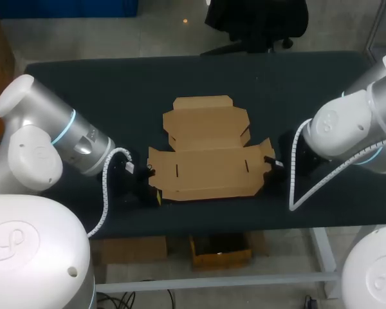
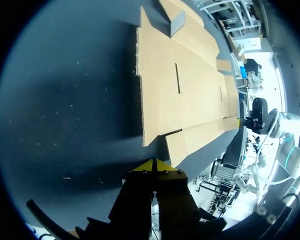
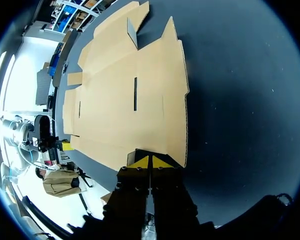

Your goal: Assemble the packaging by folding the flat box into shape, placing the metal phone stand inside, and closing the box properly

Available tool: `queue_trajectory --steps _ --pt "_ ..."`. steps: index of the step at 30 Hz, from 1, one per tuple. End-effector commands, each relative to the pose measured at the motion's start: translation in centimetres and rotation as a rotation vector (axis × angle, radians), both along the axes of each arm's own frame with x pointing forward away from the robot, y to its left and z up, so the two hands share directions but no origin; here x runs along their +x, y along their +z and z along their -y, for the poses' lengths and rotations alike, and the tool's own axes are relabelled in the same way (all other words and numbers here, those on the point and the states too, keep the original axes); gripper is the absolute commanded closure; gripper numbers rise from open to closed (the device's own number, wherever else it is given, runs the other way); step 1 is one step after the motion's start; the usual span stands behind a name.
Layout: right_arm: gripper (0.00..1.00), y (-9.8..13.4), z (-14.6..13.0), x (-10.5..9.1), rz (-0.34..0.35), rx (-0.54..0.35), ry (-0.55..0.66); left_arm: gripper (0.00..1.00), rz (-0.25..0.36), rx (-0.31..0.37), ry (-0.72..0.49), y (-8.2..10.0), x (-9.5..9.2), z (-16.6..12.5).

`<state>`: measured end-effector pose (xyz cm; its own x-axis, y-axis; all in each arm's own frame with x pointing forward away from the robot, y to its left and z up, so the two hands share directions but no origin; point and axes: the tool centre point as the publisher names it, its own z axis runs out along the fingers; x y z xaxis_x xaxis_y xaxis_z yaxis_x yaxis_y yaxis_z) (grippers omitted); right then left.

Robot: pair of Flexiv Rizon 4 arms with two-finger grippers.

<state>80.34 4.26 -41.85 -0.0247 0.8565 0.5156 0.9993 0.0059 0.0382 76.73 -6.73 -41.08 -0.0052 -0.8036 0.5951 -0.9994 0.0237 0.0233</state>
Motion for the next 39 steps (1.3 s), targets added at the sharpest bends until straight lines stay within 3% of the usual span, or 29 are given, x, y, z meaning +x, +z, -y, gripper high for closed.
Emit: queue_trajectory --steps 1,18,39 --pt "1.0 -0.1 0.1 0.0 -0.002 0.007 0.0 1.0 -0.007 0.001 0.0 -0.3 0.2 0.2" --pt "1.0 -0.4 -0.1 0.0 -0.009 0.005 0.008 1.0 -0.038 -0.022 0.005 -0.8 0.7 0.8" --pt "1.0 -0.6 -0.3 0.2 -0.018 0.001 0.013 1.0 -0.01 -0.017 0.01 0.3 1.5 1.3"
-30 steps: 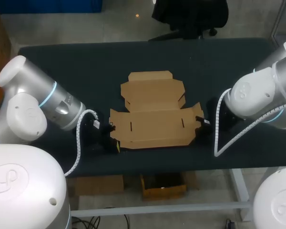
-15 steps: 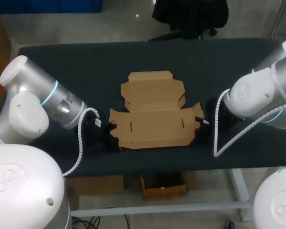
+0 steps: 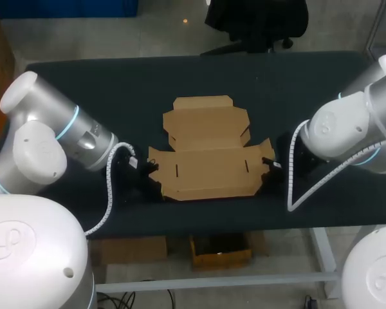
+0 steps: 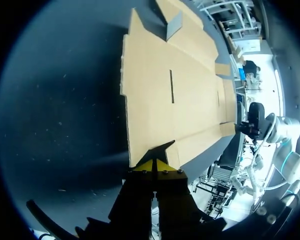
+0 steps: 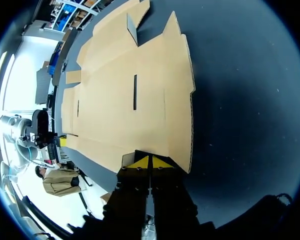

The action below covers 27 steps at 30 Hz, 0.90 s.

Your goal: Assemble the packaging by folding the flat box into shape, placing the metal phone stand inside, and closing the box properly

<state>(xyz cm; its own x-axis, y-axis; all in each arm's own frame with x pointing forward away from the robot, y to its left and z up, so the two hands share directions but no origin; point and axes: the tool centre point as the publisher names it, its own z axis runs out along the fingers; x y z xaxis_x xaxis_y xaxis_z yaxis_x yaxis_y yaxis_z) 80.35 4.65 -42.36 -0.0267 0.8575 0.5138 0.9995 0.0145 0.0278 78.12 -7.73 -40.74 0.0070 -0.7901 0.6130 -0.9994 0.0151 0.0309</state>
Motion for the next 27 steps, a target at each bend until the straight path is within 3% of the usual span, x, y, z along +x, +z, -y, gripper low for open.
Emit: queue_trajectory --steps 1,27 --pt "1.0 -0.05 0.04 0.22 -0.008 0.003 0.004 1.0 -0.002 0.006 0.0 -0.01 0.12 0.29" --pt "1.0 0.22 -0.29 0.32 -0.01 -0.012 0.006 1.0 -0.004 0.026 0.002 -0.24 0.3 1.06"
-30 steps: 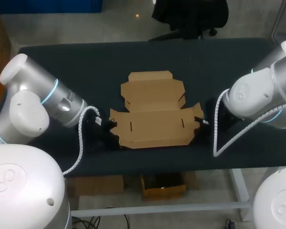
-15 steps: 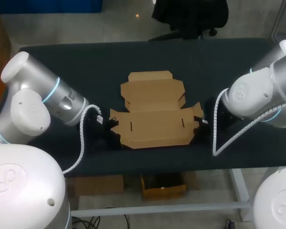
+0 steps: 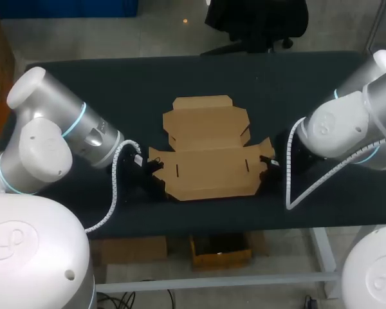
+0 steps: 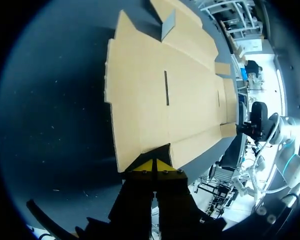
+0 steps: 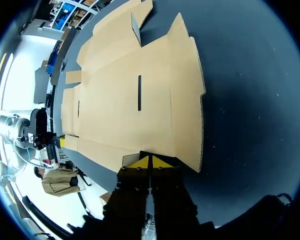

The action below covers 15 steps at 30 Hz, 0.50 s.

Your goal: Assemble the packaging by folding the flat box into shape, placing the metal phone stand inside, and closing the box properly

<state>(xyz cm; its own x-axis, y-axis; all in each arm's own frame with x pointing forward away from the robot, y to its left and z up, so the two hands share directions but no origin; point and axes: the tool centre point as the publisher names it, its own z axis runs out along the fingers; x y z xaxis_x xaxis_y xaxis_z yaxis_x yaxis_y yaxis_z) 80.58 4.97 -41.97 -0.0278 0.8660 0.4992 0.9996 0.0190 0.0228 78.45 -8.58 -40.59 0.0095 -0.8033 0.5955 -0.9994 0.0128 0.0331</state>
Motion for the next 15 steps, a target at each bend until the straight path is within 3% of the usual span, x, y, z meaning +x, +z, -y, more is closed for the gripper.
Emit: queue_trajectory --steps 1,15 --pt "1.0 -0.2 0.04 0.08 -0.006 0.005 0.002 1.0 -0.004 0.005 -0.001 -0.46 -0.05 0.23" --pt "1.0 -0.43 -0.14 -0.16 -0.011 0.004 0.004 1.0 -0.019 0.023 -0.014 -0.78 -0.05 0.83"
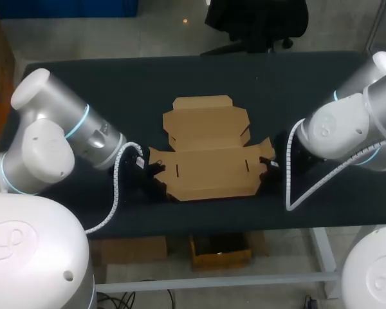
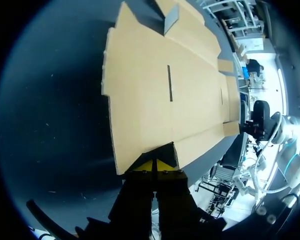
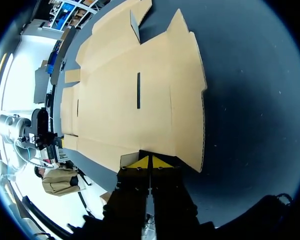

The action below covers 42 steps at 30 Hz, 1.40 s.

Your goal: Assemble the packaging by folding the flat box into shape, placing the metal phone stand inside, and closing the box properly

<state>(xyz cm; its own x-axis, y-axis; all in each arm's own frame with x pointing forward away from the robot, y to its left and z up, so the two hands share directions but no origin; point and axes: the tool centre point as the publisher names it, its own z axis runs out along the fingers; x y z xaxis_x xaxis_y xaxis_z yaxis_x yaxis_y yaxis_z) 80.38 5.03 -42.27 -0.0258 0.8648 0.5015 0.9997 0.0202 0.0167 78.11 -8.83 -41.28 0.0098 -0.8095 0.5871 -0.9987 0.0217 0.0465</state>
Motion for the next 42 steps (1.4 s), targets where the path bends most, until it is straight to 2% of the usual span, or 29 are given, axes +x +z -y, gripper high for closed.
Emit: queue_trajectory --steps 1,18,42 --pt "1.0 -0.1 -0.1 0.0 -0.005 0.002 0.003 1.0 -0.006 0.013 -0.007 -0.1 0.3 0.6" --pt "1.0 -0.2 -0.2 -0.1 -0.007 0.0 0.01 1.0 0.016 0.036 -0.002 0.3 0.0 1.1" --pt "1.0 0.1 -0.1 -0.1 -0.007 -0.017 0.006 1.0 0.051 0.124 0.015 0.9 0.4 1.7"
